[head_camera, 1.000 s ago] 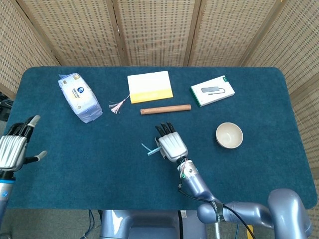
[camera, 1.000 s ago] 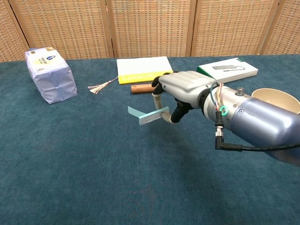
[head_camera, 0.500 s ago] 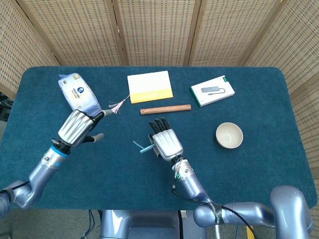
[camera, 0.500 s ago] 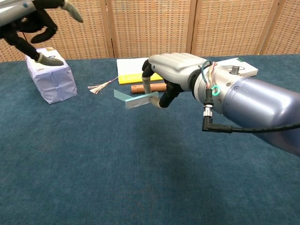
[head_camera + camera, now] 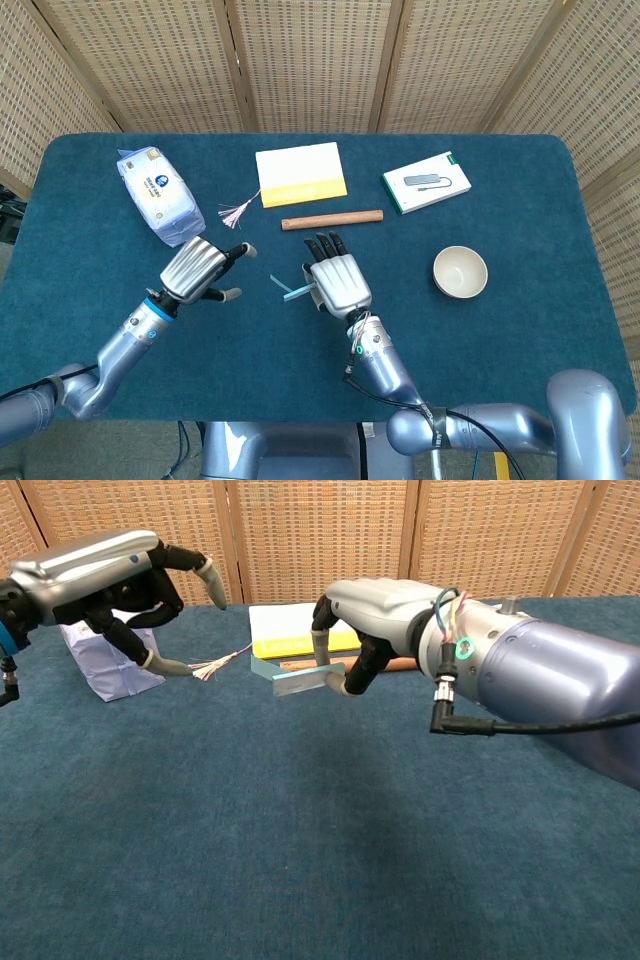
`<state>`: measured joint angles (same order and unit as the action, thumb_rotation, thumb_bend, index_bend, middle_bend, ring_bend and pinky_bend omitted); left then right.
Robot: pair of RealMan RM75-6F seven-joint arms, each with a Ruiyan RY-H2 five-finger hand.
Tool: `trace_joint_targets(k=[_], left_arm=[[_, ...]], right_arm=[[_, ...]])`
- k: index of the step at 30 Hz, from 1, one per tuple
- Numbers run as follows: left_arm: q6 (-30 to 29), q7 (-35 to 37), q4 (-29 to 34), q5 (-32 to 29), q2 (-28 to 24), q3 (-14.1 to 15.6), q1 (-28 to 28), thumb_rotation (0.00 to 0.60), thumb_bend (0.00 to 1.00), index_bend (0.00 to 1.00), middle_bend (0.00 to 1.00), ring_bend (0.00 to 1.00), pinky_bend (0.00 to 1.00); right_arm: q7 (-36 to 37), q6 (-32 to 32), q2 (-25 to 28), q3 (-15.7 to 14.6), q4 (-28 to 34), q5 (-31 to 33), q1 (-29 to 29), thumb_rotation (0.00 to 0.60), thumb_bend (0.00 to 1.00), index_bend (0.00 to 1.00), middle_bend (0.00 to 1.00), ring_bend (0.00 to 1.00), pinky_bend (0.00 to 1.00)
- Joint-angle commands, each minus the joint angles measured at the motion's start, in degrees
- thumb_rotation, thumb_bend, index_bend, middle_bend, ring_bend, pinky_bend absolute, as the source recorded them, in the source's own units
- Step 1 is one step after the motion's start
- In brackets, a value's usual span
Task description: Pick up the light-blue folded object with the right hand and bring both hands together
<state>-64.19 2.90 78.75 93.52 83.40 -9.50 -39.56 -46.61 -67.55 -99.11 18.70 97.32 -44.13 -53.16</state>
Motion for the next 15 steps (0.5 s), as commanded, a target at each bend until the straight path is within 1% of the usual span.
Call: trace_joint_targets(k=[1,11,15], left_arm=[[2.6,-1.3,2.8,-1.5,-0.9,0.4,-1.3,0.600,0.00,0.39,0.91,1.00,0.97],[4.9,-3.2,3.5,-5.1,1.6,-0.7,-3.8,0.600,0.17,0.42,0.91,1.00,0.97],[5.5,-4.1,3.2,-6.1,2.8,-1.0,-4.6,0.600,0.25,0.45,0.91,1.00,0.97]], right_arm=[[-0.4,-0.4,0.3,-0.1,0.5,0.4,-0.3,0.600,0.57,0.59,0.13,0.00,0.00],[-0.9,-1.5,0.6,-0.5,1.7,1.0,-1.0,0.600,0.57,0.59,0.13,0.00,0.00],[-0.8,-1.9,0.7,-0.8,1.9,1.2,-1.0,0.600,0.57,0.59,0.13,0.00,0.00]])
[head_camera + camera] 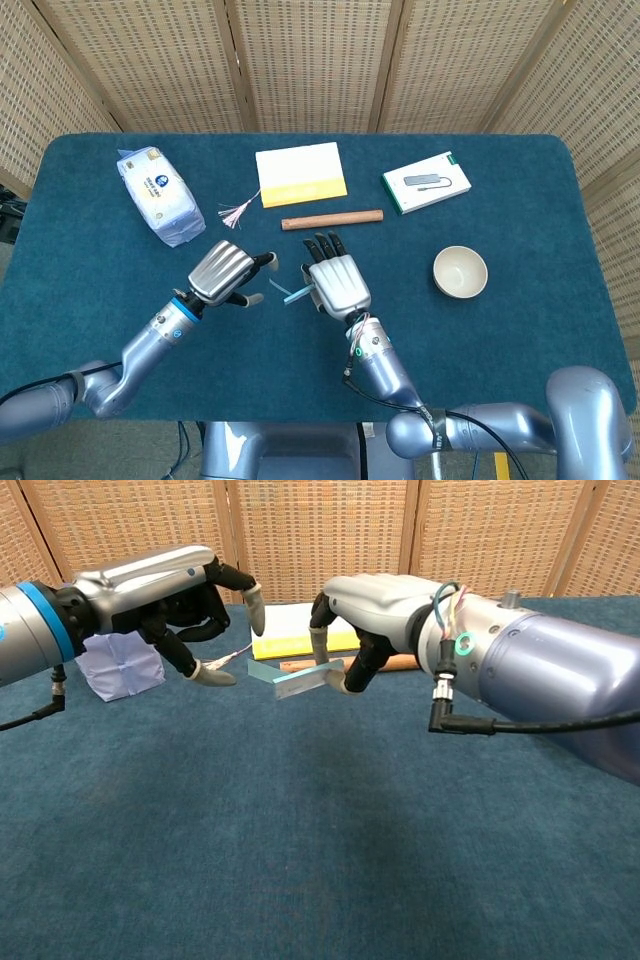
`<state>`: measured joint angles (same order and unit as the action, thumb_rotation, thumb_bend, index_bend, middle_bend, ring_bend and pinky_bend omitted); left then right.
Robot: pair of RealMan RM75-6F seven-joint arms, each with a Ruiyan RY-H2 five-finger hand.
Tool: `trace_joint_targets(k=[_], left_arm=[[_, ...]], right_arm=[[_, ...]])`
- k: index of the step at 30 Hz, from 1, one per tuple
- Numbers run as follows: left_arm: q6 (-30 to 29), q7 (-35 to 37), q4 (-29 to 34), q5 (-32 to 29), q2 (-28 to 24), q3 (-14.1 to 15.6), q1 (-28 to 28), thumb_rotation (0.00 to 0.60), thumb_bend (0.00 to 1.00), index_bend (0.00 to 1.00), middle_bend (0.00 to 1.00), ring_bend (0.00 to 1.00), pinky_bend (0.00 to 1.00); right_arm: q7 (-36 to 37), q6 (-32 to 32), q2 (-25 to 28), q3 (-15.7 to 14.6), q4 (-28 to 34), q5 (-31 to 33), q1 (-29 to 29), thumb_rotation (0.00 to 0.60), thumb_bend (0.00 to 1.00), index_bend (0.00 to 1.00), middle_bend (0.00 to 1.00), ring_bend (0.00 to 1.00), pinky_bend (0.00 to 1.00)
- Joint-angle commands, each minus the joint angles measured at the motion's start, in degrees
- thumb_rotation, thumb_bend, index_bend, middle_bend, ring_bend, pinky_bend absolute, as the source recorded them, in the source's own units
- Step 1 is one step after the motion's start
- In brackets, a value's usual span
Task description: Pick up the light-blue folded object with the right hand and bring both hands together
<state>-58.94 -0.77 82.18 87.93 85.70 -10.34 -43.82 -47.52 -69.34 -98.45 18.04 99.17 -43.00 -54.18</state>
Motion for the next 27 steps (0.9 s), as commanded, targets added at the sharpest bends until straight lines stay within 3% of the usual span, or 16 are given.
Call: trace_joint_targets(k=[1,27], left_arm=[[0.4,-0.6,-0.3,-0.8,0.8,-0.2,-0.5,0.600,0.28,0.46,0.91,1.00,0.97],[1.2,-2.4,-2.4,-4.0,3.9,0.0,-2.4,0.600,0.32,0.52,0.91,1.00,0.97]], right_arm=[[0.2,-0.1,0.1,-0.2,0.1,0.1,0.0,0.600,0.57,0.59,0.13,0.00,0.00],[1.8,-0.3,1.6,-1.0,0.2,0.2,0.1,0.600,0.57,0.59,0.13,0.00,0.00]])
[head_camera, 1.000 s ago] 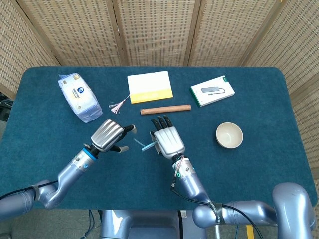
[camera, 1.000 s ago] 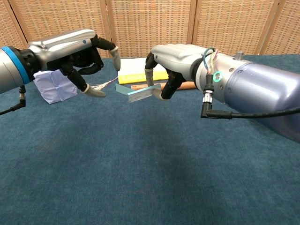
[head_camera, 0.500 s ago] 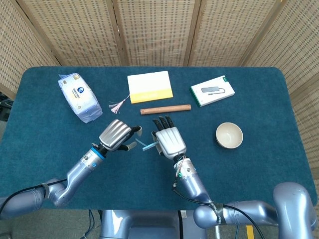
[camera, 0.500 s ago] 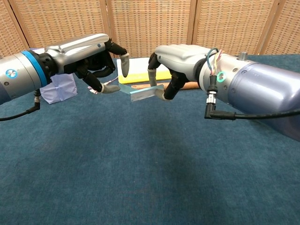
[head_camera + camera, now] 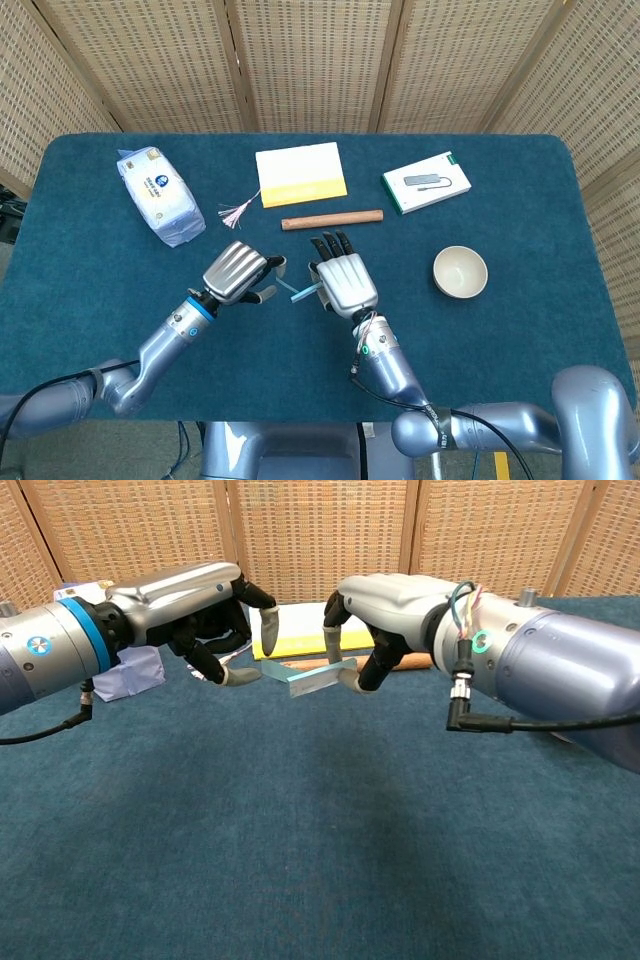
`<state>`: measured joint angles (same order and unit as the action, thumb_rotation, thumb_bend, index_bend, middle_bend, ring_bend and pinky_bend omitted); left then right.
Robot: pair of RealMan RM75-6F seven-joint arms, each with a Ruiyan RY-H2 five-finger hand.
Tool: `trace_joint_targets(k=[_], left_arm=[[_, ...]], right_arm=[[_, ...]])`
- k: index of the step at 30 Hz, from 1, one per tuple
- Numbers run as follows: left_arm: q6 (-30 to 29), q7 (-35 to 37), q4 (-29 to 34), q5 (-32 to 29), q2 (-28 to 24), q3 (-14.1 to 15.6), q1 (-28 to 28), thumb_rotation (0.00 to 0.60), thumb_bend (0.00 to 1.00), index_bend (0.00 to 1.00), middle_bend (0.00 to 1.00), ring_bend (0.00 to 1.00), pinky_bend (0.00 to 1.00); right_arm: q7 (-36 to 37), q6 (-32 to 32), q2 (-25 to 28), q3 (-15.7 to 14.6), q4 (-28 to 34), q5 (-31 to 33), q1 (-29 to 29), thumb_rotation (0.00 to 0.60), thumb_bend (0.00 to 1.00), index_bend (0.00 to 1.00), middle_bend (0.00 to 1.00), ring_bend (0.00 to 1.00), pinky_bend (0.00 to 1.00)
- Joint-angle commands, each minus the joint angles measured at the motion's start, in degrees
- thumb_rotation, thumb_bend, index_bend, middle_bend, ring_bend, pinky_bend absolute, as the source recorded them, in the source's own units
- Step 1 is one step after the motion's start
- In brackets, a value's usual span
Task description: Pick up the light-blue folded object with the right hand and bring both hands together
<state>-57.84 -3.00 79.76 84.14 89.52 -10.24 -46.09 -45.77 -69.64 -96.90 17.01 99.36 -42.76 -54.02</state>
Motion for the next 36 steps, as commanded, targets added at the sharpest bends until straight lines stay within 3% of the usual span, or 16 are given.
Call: trace_joint_targets(k=[1,20,30,36], left_arm=[[0.2,-0.3,0.0,-0.4,0.2,-0.1,-0.2,0.600,0.33,0.52,0.91,1.00,0.97],[0.5,-1.4,-1.8,-2.1,2.6,-0.3,-1.3,0.600,0.36,0.54,0.91,1.00,0.97],[0.3,-1.4,-1.8,-2.5,3.1,-0.3,-1.6,0.600,0.48,0.61,0.91,1.00,0.97],[0.2,-2.0,-2.1,-2.8,3.5,-0.3,-1.8,0.600,0.56,0.70,0.91,1.00,0.97]], right_arm=[[0.0,0.0,0.1,0.0,0.0,0.0,0.0,0.600,0.57,0.59,0.13,0.00,0.00],[1.4,0.5,1.0,-0.6,0.2,-0.5,0.2,0.600,0.59,0.60,0.13,0.00,0.00],[1.9,0.6,1.5,-0.8,0.2,-0.5,0.3,0.600,0.61,0.60,0.13,0.00,0.00],[2.1,0.6,1.8,-0.9,0.2,-0.6,0.3,0.600,0.62,0.60,0.13,0.00,0.00]])
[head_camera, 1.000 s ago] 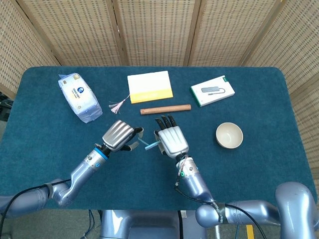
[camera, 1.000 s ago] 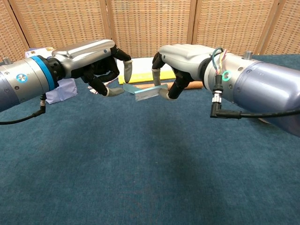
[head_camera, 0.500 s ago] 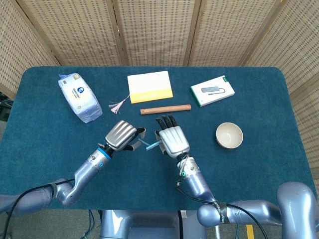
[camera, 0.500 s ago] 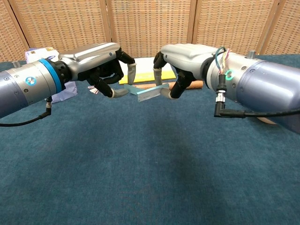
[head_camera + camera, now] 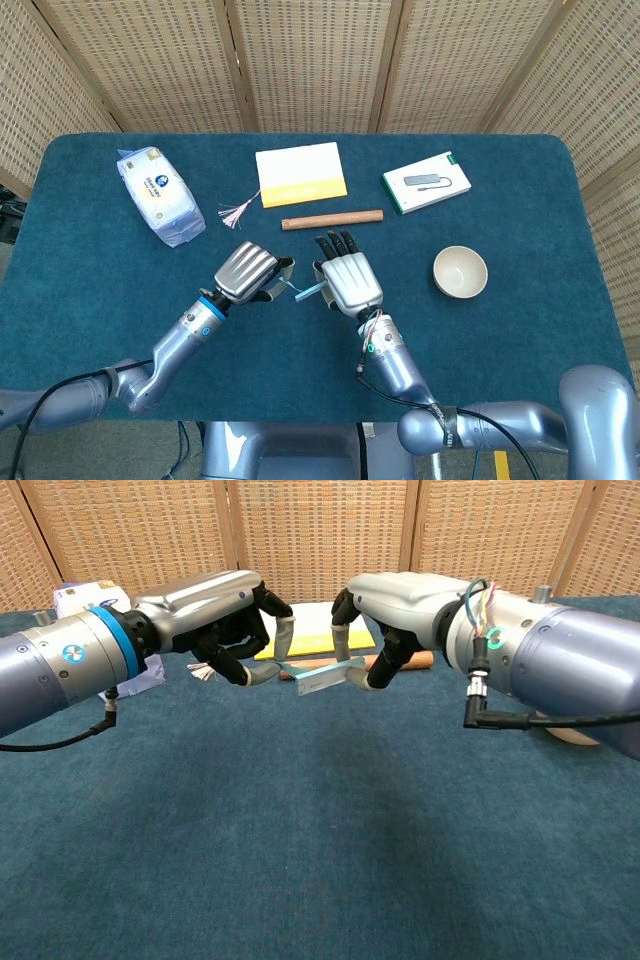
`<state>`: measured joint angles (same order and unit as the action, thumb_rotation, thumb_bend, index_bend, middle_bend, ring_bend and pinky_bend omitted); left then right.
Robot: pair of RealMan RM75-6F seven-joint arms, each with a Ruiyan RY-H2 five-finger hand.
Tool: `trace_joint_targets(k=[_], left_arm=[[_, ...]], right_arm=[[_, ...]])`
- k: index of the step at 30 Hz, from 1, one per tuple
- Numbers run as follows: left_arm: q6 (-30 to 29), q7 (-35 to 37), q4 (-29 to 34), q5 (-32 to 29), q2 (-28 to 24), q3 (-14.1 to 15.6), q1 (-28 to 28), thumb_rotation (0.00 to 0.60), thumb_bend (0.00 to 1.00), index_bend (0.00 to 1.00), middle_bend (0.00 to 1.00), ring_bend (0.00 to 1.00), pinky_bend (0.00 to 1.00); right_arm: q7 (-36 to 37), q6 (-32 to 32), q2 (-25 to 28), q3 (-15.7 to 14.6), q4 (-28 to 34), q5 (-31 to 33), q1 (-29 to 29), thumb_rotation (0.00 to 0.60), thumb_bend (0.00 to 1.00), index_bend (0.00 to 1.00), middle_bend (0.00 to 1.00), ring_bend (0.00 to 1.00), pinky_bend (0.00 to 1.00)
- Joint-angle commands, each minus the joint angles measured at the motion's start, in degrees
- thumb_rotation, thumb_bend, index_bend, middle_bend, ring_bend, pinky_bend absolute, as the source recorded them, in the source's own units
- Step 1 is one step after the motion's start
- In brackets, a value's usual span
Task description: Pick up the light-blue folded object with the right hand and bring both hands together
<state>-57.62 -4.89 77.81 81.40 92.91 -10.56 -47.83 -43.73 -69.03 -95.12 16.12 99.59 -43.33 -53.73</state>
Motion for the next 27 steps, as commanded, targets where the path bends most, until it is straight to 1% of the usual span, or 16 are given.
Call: trace_joint_targets(k=[1,4,6,9,12,16,18,20,21,22,23,24,25,26,27], left_arm=[[0.0,-0.4,-0.3,-0.1,0.1,0.1,0.0,0.600,0.58,0.72,0.91,1.00,0.97],[-0.2,-0.7,-0.9,-0.4,-0.1,0.4,0.3,0.600,0.63,0.76,0.91,1.00,0.97],[-0.7,-0.8,-1.7,-0.3,-1.0,1.0,0.9,0.600,0.63,0.77,0.92,1.00,0.97],[-2.4,0.2,-3.1,0.5,-3.3,2.2,2.8,0.600,0.62,0.77,0.92,1.00,0.97],[-3.9,3.7,-4.5,0.9,-6.0,3.4,5.0,0.600,0.61,0.77,0.92,1.00,0.97],[-5.5,7.0,-7.4,1.4,-7.9,4.5,7.1,0.600,0.59,0.77,0.91,1.00,0.97],[-5.8,8.8,-8.9,1.6,-8.4,4.9,7.7,0.600,0.56,0.77,0.88,0.99,0.97],[-6.0,9.9,-9.8,2.1,-8.6,5.2,8.0,0.600,0.46,0.71,0.79,0.91,0.94],[-5.8,10.3,-10.3,2.2,-8.8,5.4,8.1,0.600,0.33,0.64,0.69,0.82,0.89],[-5.6,10.5,-10.6,2.2,-9.0,5.5,8.2,0.600,0.18,0.55,0.55,0.69,0.82],[-5.2,10.3,-10.8,2.0,-9.3,5.7,8.3,0.600,0.10,0.49,0.44,0.59,0.76],[-4.9,10.1,-10.8,1.9,-9.5,5.7,8.4,0.600,0.03,0.39,0.27,0.44,0.65],[-4.5,9.8,-10.6,1.6,-9.7,5.8,8.4,0.600,0.00,0.30,0.13,0.30,0.54],[-3.9,9.3,-10.4,1.1,-10.1,5.9,8.5,0.600,0.00,0.26,0.08,0.25,0.49],[-3.2,8.8,-9.9,0.6,-10.6,5.9,8.6,0.600,0.00,0.19,0.02,0.16,0.41]], right_arm=[[0.1,0.0,0.2,-0.1,0.0,-0.1,0.1,0.600,0.62,0.60,0.13,0.00,0.00],[0.2,0.0,0.6,-0.4,-0.4,-0.5,0.2,0.600,0.62,0.60,0.13,0.00,0.00],[0.4,0.2,1.1,-0.7,-0.7,-0.9,0.4,0.600,0.62,0.60,0.13,0.00,0.00],[1.1,0.6,2.0,-1.2,-1.3,-1.3,0.9,0.600,0.62,0.60,0.13,0.00,0.00],[2.7,1.4,2.5,-1.3,-2.3,-1.2,1.5,0.600,0.62,0.60,0.13,0.00,0.00],[3.6,2.4,1.8,-1.7,-4.3,-0.9,1.6,0.600,0.62,0.60,0.13,0.00,0.00],[3.8,2.7,1.0,-1.9,-5.7,-0.8,1.5,0.600,0.62,0.60,0.13,0.00,0.00],[4.0,2.9,0.2,-2.0,-6.8,-0.6,1.5,0.600,0.61,0.60,0.13,0.00,0.00],[4.0,3.1,-0.2,-2.1,-7.5,-0.4,1.5,0.600,0.57,0.58,0.12,0.00,0.00],[4.2,3.2,-0.6,-2.2,-8.2,-0.4,1.5,0.600,0.41,0.50,0.09,0.00,0.00],[4.6,3.2,-1.1,-2.3,-9.0,-0.7,1.6,0.600,0.29,0.40,0.07,0.00,0.00],[4.9,3.2,-1.3,-2.4,-9.4,-0.9,1.7,0.600,0.12,0.23,0.03,0.00,0.00],[5.1,3.3,-1.4,-2.5,-9.6,-1.0,1.9,0.600,0.02,0.11,0.01,0.00,0.00],[5.3,3.4,-1.3,-2.6,-9.7,-1.0,2.0,0.600,0.00,0.05,0.00,0.00,0.00],[5.5,3.5,-1.2,-2.7,-9.6,-1.0,2.2,0.600,0.00,0.00,0.00,0.00,0.00]])
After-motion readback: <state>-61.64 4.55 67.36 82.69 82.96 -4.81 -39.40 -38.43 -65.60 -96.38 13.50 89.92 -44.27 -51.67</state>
